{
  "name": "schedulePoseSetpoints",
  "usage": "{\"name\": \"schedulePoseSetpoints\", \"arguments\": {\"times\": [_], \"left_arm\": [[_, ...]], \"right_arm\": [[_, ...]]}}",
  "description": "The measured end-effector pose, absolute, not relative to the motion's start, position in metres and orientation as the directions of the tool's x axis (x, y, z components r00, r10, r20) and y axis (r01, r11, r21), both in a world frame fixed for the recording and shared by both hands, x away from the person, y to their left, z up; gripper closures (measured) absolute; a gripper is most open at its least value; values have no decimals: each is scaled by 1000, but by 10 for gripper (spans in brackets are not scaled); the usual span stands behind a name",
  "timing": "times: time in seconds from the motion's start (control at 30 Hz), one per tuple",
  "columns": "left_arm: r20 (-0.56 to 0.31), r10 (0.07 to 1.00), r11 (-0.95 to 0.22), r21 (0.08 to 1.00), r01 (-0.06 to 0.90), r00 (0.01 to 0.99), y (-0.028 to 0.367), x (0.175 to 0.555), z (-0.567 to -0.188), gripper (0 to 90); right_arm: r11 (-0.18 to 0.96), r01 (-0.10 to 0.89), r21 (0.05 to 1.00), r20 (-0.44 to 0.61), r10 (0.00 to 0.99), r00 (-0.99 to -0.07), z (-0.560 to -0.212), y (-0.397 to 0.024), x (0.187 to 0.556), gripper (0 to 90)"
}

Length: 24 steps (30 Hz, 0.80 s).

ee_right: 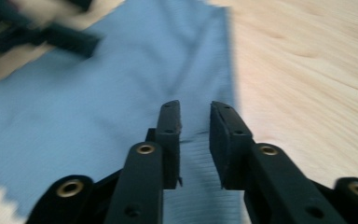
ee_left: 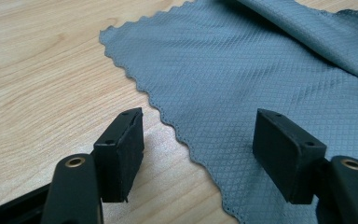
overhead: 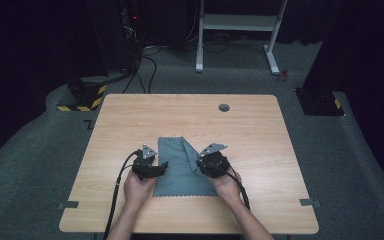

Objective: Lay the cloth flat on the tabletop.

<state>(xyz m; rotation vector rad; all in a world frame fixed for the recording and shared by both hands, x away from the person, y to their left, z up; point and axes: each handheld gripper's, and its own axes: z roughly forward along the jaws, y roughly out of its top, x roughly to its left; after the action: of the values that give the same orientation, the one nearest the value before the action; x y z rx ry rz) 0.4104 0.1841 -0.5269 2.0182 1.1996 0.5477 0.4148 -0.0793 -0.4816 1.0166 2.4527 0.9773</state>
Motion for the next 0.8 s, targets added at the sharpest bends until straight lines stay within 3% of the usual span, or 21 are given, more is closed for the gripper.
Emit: {"name": "schedulePoseSetpoints", "arguments": {"times": [0.23,0.4,0.8], "left_arm": [[-1,878,-313,755,575,479,184,410,-527,339],[-1,878,-313,755,576,479,184,410,-527,339],[-1,878,-313,756,575,479,184,410,-527,340]], "right_arm": [[456,569,684,27,764,-645,-496,-76,434,660],[507,535,676,-24,740,-672,-501,-63,437,894],[476,553,684,-125,823,-554,-479,-96,463,900]]}}
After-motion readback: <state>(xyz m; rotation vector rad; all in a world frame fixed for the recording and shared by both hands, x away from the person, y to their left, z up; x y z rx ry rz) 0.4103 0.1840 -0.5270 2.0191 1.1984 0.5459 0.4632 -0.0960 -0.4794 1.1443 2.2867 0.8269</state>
